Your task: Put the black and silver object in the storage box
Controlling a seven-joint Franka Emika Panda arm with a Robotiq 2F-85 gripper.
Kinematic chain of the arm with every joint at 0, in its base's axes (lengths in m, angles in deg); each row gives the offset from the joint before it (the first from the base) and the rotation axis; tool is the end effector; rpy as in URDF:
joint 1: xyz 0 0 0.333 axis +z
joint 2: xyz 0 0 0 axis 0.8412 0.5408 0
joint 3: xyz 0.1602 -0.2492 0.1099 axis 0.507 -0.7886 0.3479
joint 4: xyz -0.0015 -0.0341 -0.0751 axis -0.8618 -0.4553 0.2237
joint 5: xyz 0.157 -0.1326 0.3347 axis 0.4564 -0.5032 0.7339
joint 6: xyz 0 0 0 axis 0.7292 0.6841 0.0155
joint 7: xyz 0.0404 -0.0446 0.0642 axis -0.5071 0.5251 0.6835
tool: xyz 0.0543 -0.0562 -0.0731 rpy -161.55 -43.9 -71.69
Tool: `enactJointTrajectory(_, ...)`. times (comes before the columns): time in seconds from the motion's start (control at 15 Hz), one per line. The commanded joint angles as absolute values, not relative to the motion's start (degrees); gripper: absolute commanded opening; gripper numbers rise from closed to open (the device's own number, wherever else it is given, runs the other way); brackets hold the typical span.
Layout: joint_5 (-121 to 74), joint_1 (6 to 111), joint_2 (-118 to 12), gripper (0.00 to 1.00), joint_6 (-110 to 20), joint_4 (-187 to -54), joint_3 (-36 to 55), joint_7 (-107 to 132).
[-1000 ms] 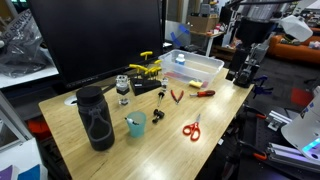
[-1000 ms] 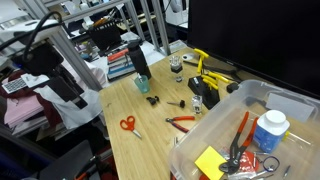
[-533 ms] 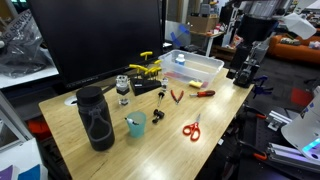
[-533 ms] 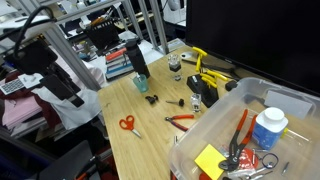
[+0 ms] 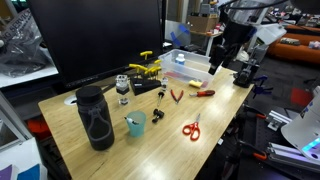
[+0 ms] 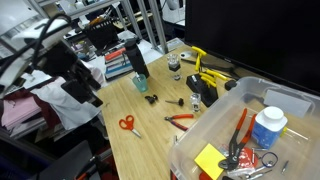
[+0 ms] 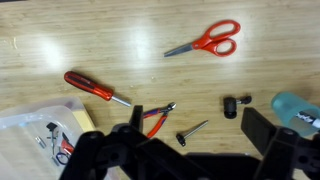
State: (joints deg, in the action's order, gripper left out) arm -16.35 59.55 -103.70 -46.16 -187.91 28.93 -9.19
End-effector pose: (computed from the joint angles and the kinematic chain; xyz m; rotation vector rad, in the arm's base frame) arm 0.3426 0.1002 0.3858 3.0783 -0.3610 0.2820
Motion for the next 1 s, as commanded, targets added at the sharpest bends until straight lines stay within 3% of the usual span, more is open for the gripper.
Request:
enactJointTrajectory(0.0,-15.7,56.6,-93.6,1.0,-55.6,-186.7,28.8,-14.0)
enactJointTrajectory(0.27,-16.9,54.8,-84.1,1.0,-58.3,-183.4,28.1,-20.8)
enactJointTrajectory(0.93,-17.0,56.1,-82.3,1.0,-60.4,-183.1,26.6,-20.8)
